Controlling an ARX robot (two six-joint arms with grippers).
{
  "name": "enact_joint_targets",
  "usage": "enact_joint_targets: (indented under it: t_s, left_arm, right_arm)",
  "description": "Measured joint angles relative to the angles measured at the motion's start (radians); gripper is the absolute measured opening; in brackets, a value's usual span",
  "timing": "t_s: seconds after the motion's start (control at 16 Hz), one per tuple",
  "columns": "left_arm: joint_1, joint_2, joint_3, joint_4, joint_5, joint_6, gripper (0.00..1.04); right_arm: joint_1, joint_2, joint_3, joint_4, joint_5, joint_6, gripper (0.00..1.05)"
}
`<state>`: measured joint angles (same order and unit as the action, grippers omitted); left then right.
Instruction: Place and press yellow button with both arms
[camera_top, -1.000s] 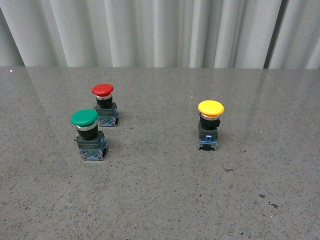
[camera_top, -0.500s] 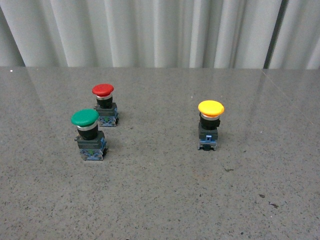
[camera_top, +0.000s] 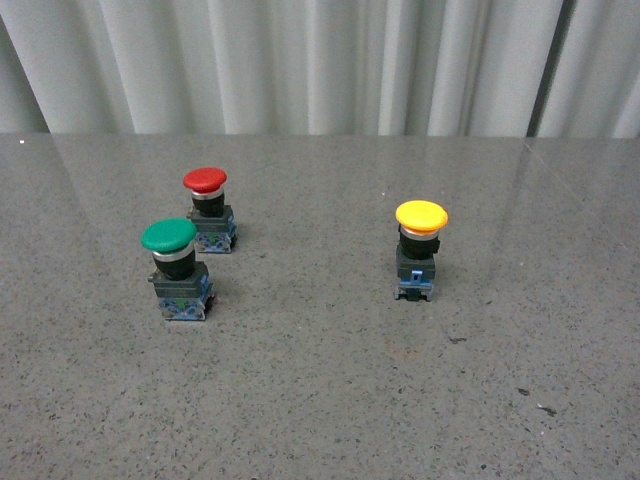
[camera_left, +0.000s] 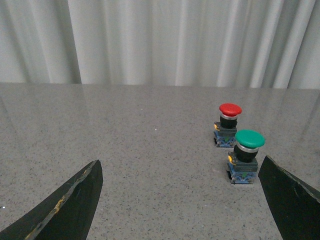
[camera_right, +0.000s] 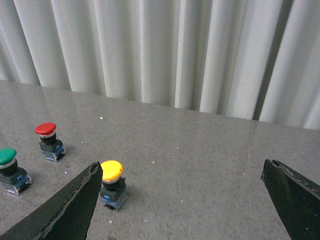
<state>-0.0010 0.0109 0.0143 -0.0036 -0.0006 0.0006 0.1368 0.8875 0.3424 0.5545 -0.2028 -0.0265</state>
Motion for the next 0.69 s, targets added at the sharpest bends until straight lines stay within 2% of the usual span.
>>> enact_joint_targets:
  t_s: [0.19, 0.44, 0.56, 0.69]
  left_arm:
    - [0.0, 0.0, 0.0, 0.0, 0.0, 0.0, 0.98]
    - [0.0, 0.0, 0.0, 0.0, 0.0, 0.0, 0.98]
    - [0.0, 0.0, 0.0, 0.0, 0.0, 0.0, 0.98]
    - [0.0, 0.0, 0.0, 0.0, 0.0, 0.0, 0.98]
  right_arm:
    - [0.08, 0.314, 0.215, 0.035, 0.004, -0.008, 0.98]
    - [0.159, 0.631, 0.483, -0.098, 0.024, -0.013, 0.98]
    - [0.195, 0.678, 0.528, -0.163, 0.031, -0.025, 0.98]
    - [0.219, 0.689, 0.535, -0.192, 0.034, -0.037, 0.79]
